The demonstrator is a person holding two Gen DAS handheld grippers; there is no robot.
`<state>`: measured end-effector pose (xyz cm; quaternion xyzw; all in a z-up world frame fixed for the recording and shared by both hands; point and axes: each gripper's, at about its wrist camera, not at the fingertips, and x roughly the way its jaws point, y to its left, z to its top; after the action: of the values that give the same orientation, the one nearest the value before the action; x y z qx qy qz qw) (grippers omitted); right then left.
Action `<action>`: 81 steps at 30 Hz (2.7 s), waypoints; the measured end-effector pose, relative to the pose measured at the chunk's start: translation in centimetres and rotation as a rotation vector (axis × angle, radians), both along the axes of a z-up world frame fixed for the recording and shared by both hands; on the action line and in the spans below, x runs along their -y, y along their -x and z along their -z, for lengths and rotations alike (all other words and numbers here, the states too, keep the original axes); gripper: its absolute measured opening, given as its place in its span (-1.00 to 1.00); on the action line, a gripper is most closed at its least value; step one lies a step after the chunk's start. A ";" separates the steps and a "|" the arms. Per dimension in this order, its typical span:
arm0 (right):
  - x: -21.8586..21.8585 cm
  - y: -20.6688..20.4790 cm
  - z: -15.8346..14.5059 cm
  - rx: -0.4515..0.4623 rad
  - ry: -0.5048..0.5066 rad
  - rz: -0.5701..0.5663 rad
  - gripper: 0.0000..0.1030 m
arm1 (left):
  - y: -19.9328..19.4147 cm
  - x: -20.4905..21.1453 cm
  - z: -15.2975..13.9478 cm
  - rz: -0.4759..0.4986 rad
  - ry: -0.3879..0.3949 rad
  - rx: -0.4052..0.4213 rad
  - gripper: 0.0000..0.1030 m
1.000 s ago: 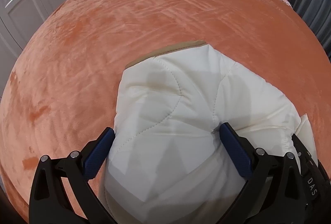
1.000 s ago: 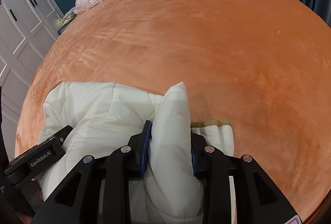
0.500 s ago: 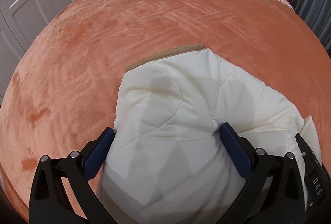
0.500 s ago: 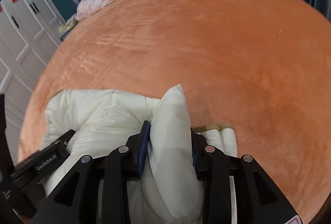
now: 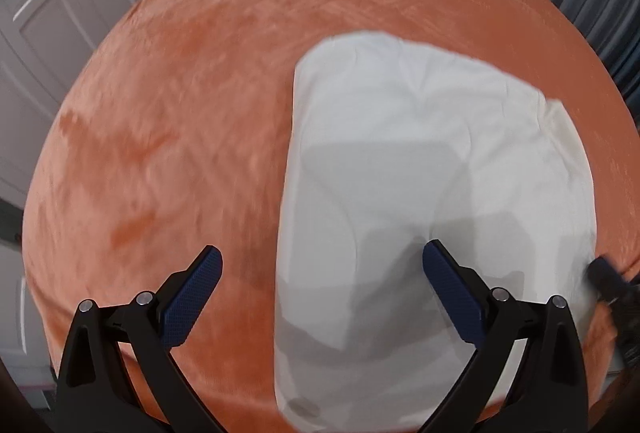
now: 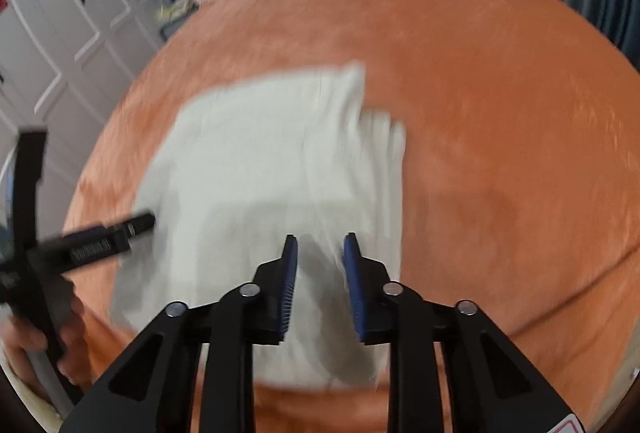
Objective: Fold large clothes
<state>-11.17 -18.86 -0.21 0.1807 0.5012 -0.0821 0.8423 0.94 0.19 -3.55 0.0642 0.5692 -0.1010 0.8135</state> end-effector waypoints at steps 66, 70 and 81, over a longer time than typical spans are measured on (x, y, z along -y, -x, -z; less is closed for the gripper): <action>3.5 -0.6 2.1 0.130 -0.337 0.127 -0.40 | 0.7 1.0 -3.0 0.064 0.355 -0.004 0.19; 3.2 0.1 -1.8 0.187 -0.221 0.105 -0.41 | 1.8 2.7 -6.7 0.132 0.315 0.083 0.15; 4.5 0.5 -11.1 0.362 -0.043 0.074 -0.42 | 2.7 4.3 -15.8 0.232 0.333 0.285 0.15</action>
<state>-11.67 -23.41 10.94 0.2289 0.3360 -0.0682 0.9111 -1.80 -4.08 12.28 0.0075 0.4132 -0.2760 0.8678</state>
